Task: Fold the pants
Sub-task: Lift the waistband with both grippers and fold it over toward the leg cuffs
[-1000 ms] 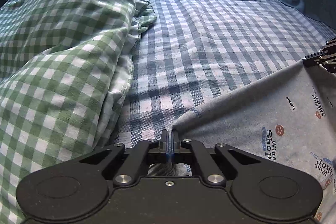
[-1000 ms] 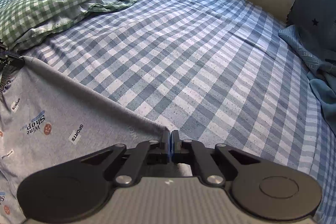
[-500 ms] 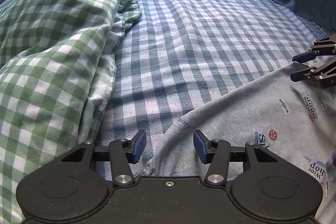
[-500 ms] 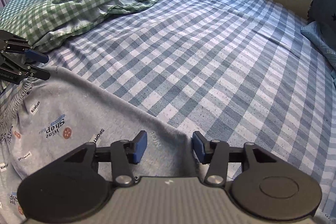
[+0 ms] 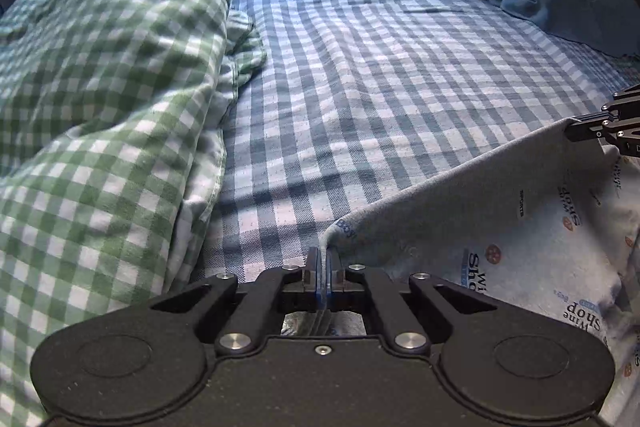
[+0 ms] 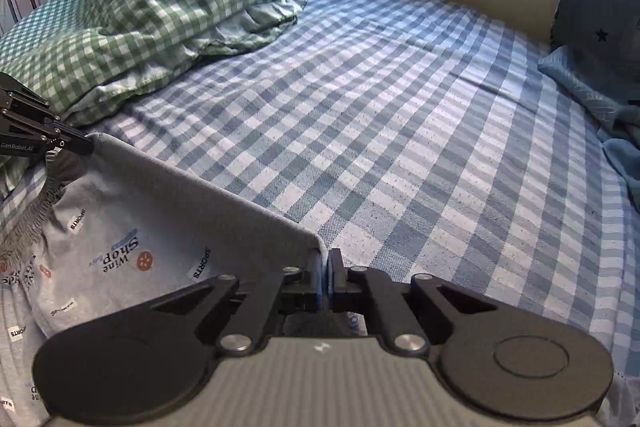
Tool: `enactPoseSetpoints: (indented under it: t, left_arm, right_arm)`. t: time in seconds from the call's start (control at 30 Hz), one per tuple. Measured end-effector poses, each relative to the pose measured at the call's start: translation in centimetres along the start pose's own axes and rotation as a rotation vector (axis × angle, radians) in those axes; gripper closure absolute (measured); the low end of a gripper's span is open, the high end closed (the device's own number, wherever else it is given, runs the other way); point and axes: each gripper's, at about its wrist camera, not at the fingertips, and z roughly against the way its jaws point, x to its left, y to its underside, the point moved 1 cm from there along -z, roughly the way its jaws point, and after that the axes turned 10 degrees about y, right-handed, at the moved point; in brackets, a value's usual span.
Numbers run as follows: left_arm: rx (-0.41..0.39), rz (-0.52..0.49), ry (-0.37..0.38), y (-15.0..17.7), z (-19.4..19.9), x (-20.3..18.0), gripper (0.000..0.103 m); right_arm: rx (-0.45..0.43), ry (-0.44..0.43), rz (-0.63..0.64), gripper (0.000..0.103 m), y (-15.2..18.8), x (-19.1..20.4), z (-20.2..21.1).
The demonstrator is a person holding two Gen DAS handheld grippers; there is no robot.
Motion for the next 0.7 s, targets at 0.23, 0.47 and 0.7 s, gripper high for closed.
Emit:
enactPoseSetpoints:
  t: [0.23, 0.47, 0.7]
  left_arm:
    - [-0.141, -0.175, 0.016, 3.1, 8.3, -4.6, 0.102]
    - [-0.194, -0.312, 0.047, 9.1, 13.7, -8.6, 0.102]
    - [-0.121, -0.420, 0.066, 16.7, 14.6, -11.4, 0.102]
  right_arm:
    - [-0.114, 0.066, -0.032, 0.101, 4.5, 2.4, 10.0]
    - [-0.144, 0.134, -0.039, 0.102, 11.5, 7.0, 18.1]
    - [-0.092, 0.179, -0.023, 0.103, 18.8, 12.6, 21.5]
